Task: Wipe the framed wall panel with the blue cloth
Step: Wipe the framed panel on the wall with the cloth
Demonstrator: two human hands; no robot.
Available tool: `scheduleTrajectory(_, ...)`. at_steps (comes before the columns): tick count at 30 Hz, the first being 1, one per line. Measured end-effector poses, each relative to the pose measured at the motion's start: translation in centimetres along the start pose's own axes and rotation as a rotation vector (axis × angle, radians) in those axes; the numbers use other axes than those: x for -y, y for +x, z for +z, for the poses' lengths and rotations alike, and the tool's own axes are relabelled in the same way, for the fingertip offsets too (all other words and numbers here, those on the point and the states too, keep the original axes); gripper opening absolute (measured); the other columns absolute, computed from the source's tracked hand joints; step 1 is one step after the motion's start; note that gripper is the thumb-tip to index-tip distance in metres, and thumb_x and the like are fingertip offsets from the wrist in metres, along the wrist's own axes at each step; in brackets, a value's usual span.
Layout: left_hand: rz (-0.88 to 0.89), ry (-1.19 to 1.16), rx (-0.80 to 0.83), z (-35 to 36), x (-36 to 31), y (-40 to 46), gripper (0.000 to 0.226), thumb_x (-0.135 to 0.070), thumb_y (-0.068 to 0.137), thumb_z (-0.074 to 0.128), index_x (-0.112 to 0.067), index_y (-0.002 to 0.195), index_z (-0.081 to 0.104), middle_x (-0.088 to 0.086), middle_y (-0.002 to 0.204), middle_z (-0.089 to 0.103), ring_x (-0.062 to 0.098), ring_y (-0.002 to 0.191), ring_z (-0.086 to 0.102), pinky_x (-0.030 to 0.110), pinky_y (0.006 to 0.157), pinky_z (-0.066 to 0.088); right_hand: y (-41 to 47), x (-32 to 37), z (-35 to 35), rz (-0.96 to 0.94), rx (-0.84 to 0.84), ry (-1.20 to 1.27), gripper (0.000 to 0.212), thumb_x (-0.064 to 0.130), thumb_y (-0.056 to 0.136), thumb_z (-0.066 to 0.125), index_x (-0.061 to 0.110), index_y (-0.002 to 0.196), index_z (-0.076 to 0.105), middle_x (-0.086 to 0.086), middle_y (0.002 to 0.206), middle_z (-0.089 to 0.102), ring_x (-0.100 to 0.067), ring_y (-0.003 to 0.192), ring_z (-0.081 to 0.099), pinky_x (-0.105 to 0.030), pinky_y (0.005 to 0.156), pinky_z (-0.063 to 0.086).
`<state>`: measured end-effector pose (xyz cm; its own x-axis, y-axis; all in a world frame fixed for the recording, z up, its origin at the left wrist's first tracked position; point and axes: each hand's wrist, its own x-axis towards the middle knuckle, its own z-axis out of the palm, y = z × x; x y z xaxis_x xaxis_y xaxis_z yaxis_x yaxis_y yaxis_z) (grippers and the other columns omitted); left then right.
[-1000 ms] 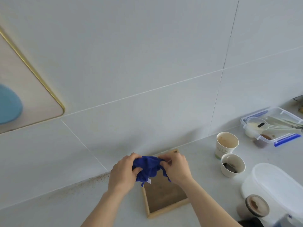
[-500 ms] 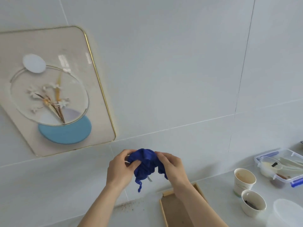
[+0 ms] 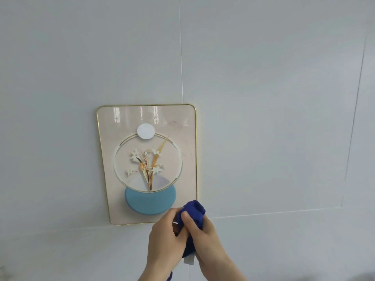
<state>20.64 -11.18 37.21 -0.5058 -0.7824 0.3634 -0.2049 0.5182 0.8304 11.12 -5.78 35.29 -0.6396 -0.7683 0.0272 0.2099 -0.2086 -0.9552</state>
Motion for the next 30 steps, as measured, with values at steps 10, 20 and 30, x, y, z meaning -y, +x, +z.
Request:
scheduleTrajectory(10,0.205,0.272,-0.078,-2.8,3.0,2.5,0.058,-0.039,0.093,0.069,-0.040,0.147,0.046,-0.027,0.131,0.052,0.001,0.126,0.051,0.020,0.106,0.041,3.1,3.0,-0.5,-0.270,-0.267,-0.216,0.025,0.016,0.105,0.053,0.033,0.123,0.050,-0.007,0.107,0.072,-0.017,0.082,0.075,-0.033,0.065,0.058)
scheduleTrajectory(20,0.610,0.601,-0.428,-2.1,0.8,13.3,0.073,-0.050,0.101,0.046,-0.014,0.163,0.030,0.004,0.172,0.029,0.026,0.162,0.021,0.052,0.130,0.020,10.7,10.5,1.8,-1.109,-0.408,-0.857,0.059,-0.011,0.087,0.063,0.023,0.133,0.048,-0.004,0.145,0.043,-0.029,0.126,0.046,-0.033,0.090,0.046)
scheduleTrajectory(30,0.667,0.777,-0.501,-0.9,3.5,18.8,0.069,-0.047,0.108,0.020,-0.009,0.165,0.019,0.008,0.176,0.016,0.027,0.164,0.011,0.054,0.131,0.015,16.7,10.1,2.2,-1.379,-0.441,-1.269,0.053,0.017,0.097,0.060,0.019,0.149,0.057,-0.014,0.165,0.043,-0.039,0.158,0.028,-0.062,0.123,0.029)
